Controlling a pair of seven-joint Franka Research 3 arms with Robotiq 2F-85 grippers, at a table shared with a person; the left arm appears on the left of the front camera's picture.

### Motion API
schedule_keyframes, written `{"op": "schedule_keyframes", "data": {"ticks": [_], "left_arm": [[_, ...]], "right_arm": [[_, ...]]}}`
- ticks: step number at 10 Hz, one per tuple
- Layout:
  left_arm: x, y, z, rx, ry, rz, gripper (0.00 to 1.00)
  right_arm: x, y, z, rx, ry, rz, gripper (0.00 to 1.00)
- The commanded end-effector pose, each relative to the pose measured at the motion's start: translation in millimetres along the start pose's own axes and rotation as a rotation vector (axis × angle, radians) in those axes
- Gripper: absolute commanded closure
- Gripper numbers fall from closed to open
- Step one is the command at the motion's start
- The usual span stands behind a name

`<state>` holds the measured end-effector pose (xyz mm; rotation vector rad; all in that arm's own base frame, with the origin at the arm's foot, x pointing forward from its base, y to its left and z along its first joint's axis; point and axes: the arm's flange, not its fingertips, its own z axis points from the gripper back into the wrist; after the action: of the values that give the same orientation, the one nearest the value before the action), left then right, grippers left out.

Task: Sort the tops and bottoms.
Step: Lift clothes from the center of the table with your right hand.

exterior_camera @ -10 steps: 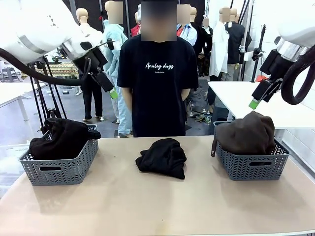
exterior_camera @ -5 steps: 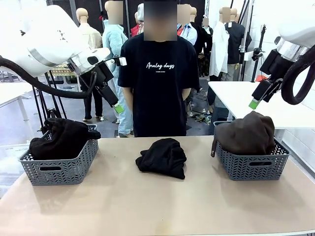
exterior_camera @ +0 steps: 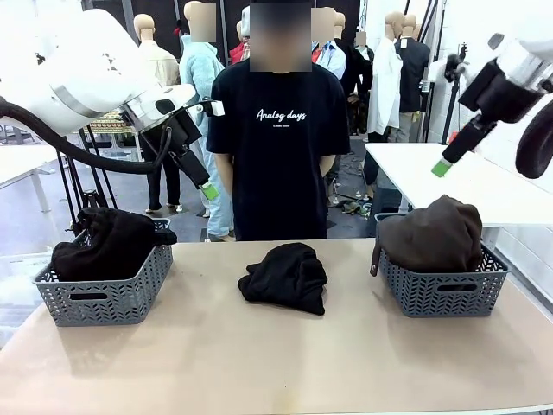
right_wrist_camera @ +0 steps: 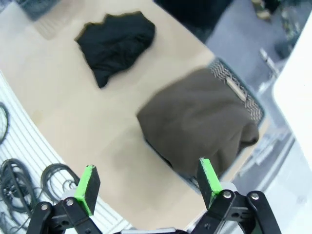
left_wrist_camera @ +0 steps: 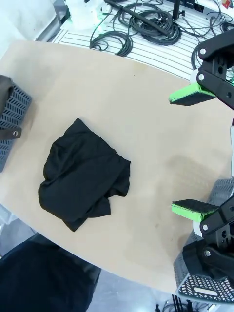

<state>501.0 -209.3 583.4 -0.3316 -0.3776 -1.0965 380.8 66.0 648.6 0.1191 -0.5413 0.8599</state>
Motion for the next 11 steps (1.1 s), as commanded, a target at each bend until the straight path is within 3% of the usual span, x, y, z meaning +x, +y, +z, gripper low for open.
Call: {"op": "schedule_keyframes", "data": {"ticks": [1, 4, 8, 9, 10, 11], "left_arm": [[-0.2, 0.1, 0.9, 0.000, -0.003, 0.001, 0.00], [-0.2, 0.1, 0.9, 0.000, -0.003, 0.001, 0.00], [-0.2, 0.1, 0.9, 0.000, -0.003, 0.001, 0.00], [-0.2, 0.1, 0.9, 0.000, -0.003, 0.001, 0.00], [-0.2, 0.1, 0.9, 0.000, -0.003, 0.001, 0.00], [-0.2, 0.1, 0.9, 0.000, -0.003, 0.001, 0.00]], "right_arm": [[32.4, 13.4, -43.8, 0.195, -0.146, 0.136, 0.00], [98.7, 37.2, -130.9, 0.314, -0.103, 0.252, 0.00], [134.4, 51.1, -226.8, 0.336, -0.077, 0.185, 0.00], [130.5, 40.9, -226.7, 0.289, 0.047, 0.114, 0.00], [126.3, 52.9, -225.1, 0.352, -0.064, 0.216, 0.00], [126.3, 52.9, -225.1, 0.352, -0.064, 0.216, 0.00]]}}
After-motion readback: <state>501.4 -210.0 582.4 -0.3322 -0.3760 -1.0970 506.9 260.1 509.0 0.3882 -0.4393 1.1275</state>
